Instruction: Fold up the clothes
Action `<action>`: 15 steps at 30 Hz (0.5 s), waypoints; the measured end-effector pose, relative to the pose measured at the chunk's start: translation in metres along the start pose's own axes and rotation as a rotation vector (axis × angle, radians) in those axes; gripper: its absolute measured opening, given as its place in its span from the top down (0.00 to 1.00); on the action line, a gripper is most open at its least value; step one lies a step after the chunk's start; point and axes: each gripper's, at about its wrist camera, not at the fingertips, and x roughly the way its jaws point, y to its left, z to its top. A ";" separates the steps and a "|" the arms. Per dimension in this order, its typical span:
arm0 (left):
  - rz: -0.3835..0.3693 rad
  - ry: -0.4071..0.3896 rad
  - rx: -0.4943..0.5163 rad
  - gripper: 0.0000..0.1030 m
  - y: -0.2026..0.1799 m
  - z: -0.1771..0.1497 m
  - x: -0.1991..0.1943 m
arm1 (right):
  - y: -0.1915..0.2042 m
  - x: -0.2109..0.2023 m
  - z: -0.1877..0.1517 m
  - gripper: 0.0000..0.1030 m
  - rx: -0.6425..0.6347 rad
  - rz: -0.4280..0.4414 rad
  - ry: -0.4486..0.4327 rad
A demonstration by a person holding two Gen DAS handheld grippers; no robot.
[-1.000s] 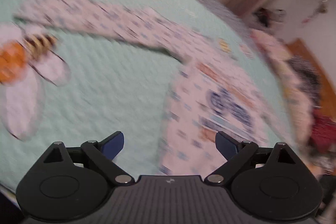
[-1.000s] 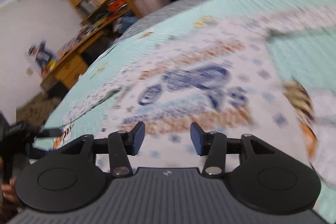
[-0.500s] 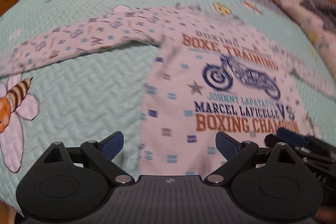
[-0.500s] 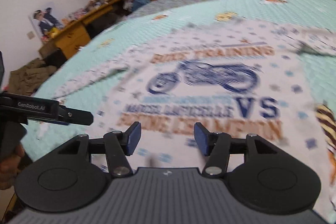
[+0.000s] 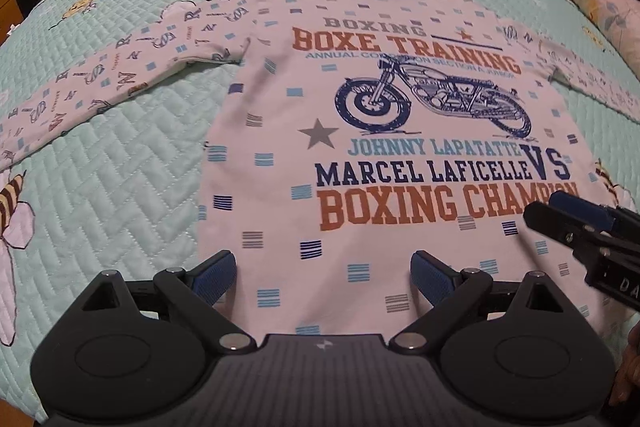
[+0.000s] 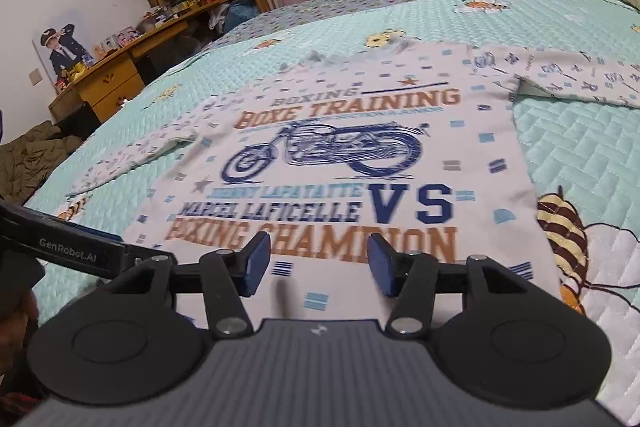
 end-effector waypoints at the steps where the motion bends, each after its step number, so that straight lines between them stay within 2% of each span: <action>1: 0.004 0.001 0.005 0.06 -0.002 0.000 0.003 | -0.003 0.001 -0.001 0.50 0.001 -0.006 -0.001; 2: 0.008 0.002 0.011 0.01 -0.004 -0.001 0.005 | -0.007 0.004 -0.002 0.52 -0.007 -0.018 -0.001; 5: 0.020 0.004 0.027 0.00 -0.009 -0.002 0.014 | -0.017 0.001 -0.004 0.69 -0.010 -0.050 -0.017; 10: 0.012 -0.002 0.021 0.00 -0.007 -0.004 0.012 | -0.025 -0.016 0.000 0.66 0.037 -0.092 -0.042; 15: 0.020 0.007 0.026 0.00 -0.009 -0.003 0.013 | -0.011 -0.025 -0.007 0.64 -0.017 -0.044 -0.008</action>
